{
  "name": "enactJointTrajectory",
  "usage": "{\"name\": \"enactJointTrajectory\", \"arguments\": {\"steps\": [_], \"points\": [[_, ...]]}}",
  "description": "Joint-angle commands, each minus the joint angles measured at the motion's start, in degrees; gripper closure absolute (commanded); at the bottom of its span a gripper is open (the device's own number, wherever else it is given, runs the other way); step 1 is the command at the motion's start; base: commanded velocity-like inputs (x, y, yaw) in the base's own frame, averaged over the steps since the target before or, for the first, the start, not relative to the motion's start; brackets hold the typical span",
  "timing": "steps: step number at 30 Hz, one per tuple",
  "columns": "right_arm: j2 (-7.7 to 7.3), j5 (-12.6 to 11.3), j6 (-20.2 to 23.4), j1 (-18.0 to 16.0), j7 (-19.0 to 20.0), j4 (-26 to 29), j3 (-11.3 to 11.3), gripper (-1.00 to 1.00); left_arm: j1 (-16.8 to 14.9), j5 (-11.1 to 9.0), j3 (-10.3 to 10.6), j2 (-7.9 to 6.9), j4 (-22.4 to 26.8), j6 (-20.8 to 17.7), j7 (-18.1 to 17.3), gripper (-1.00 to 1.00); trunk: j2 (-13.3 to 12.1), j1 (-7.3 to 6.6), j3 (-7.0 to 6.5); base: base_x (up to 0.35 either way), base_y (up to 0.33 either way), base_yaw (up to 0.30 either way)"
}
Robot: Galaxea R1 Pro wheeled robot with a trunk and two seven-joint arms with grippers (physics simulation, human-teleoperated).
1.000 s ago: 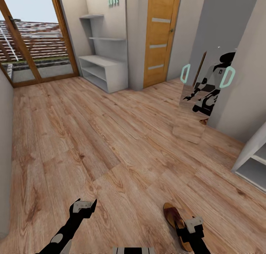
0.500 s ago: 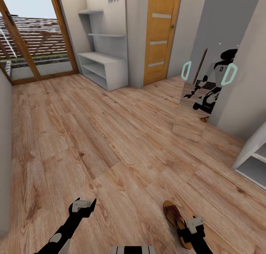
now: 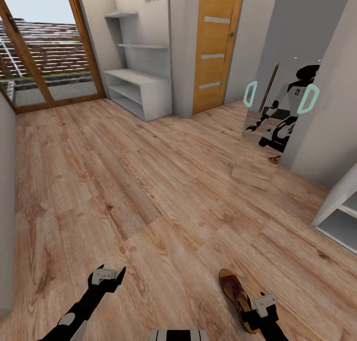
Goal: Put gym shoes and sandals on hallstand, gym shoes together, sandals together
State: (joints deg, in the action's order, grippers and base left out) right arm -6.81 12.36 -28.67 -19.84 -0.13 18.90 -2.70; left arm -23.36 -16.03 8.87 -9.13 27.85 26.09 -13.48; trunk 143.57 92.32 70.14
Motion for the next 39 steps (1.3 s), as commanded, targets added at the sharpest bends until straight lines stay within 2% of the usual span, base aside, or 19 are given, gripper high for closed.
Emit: {"name": "enactJointTrajectory", "arguments": {"steps": [1, 5, 6, 7, 9, 10, 11, 12, 14, 15, 16, 17, 18, 19, 21, 26, 39], "points": [[0.00, 0.00, 0.00, 0.00, 0.01, 0.00, 0.00, -1.00, 0.00, 0.02, 0.01, -0.01, 0.00, 0.00, -0.02, -1.00, 0.00, 0.00, 0.01, 0.000, 0.000, 0.000], [-0.16, -0.02, -0.19, -0.04, 0.34, -0.16, 0.02, -1.00, -0.01, -0.17, -0.02, -1.15, 0.00, 0.04, -1.13, -1.00, 0.00, 0.00, 0.02, 0.000, 0.000, 0.000], [-0.23, -0.03, -0.25, -0.06, 0.45, -0.22, 0.03, -1.00, -0.01, -0.38, -0.03, -1.82, 0.00, 0.05, -1.67, -1.00, 0.00, 0.00, 0.03, 0.000, 0.000, 0.000], [-0.23, -0.03, -0.25, -0.06, 0.45, -0.22, 0.03, -1.00, -0.01, -0.38, -0.03, -1.82, 0.00, 0.05, -1.67, -1.00, 0.00, 0.00, 0.03, 0.000, 0.000, 0.000], [-0.31, -0.04, -0.36, -0.08, 0.62, -0.30, 0.04, -1.00, 0.00, -0.98, -0.05, -3.49, -0.04, 0.10, -2.86, -1.00, 0.00, 0.00, 0.03, 0.000, 0.000, 0.000], [-0.31, -0.04, -0.36, -0.08, 0.62, -0.30, 0.04, -1.00, 0.00, -0.98, -0.05, -3.49, -0.04, 0.10, -2.86, -1.00, 0.00, 0.00, 0.03, 0.000, 0.000, 0.000], [-0.34, -0.04, -0.39, -0.08, 0.68, -0.32, 0.05, -1.00, 0.01, -1.38, -0.06, -4.51, -0.08, 0.12, -3.64, -1.00, 0.00, 0.00, 0.04, 0.000, 0.000, 0.000], [-0.34, -0.04, -0.39, -0.08, 0.68, -0.32, 0.05, -1.00, 0.01, -1.38, -0.06, -4.51, -0.08, 0.12, -3.64, -1.00, 0.00, 0.00, 0.04, 0.000, 0.000, 0.000], [-0.39, -0.05, -0.43, -0.09, 0.77, -0.37, 0.06, -1.00, 0.03, -2.24, -0.03, -6.64, -0.16, 0.17, -5.76, -1.00, 0.00, 0.00, 0.04, 0.000, 0.000, 0.000], [-0.39, -0.05, -0.43, -0.09, 0.77, -0.37, 0.06, -1.00, 0.03, -2.24, -0.03, -6.64, -0.16, 0.17, -5.76, -1.00, 0.00, 0.00, 0.04, 0.000, 0.000, 0.000], [-0.41, -0.05, -0.47, -0.10, 0.80, -0.38, 0.06, -1.00, 0.02, -2.71, -0.02, -7.69, -0.25, 0.22, -7.08, -1.00, 0.00, 0.00, 0.04, 0.000, 0.000, 0.000], [-0.41, -0.05, -0.47, -0.10, 0.80, -0.38, 0.06, -1.00, 0.02, -2.71, -0.02, -7.69, -0.25, 0.22, -7.08, -1.00, 0.00, 0.00, 0.04, 0.000, 0.000, 0.000], [-0.43, -0.05, -0.47, -0.10, 0.82, -0.39, 0.06, -1.00, 0.03, -3.20, -0.04, -8.65, -0.34, 0.31, -8.45, -1.00, 0.00, 0.00, 0.04, 0.000, 0.000, 0.000], [-0.43, -0.05, -0.47, -0.10, 0.82, -0.39, 0.06, -1.00, 0.03, -3.20, -0.04, -8.65, -0.34, 0.31, -8.45, -1.00, 0.00, 0.00, 0.04, 0.000, 0.000, 0.000], [-0.43, -0.05, -0.50, -0.11, 0.86, -0.41, 0.06, -1.00, 0.04, -4.18, -0.05, -10.26, -0.52, 0.70, -10.91, -1.00, 0.00, 0.00, 0.04, 0.000, 0.000, 0.000], [-0.46, -0.05, -0.52, -0.11, 0.89, -0.42, 0.06, -1.00, 0.04, -5.25, -0.02, -11.62, -0.78, 1.51, -13.12, -1.00, 0.00, 0.00, 0.05, 0.000, 0.000, 0.000], [-0.53, -0.24, -0.58, -0.11, 0.91, -0.44, 0.25, -1.00, 0.06, -5.85, 0.12, -12.29, -1.06, 2.33, -14.88, -1.00, 0.00, 0.00, 0.05, 0.000, 0.000, 0.000]]}}
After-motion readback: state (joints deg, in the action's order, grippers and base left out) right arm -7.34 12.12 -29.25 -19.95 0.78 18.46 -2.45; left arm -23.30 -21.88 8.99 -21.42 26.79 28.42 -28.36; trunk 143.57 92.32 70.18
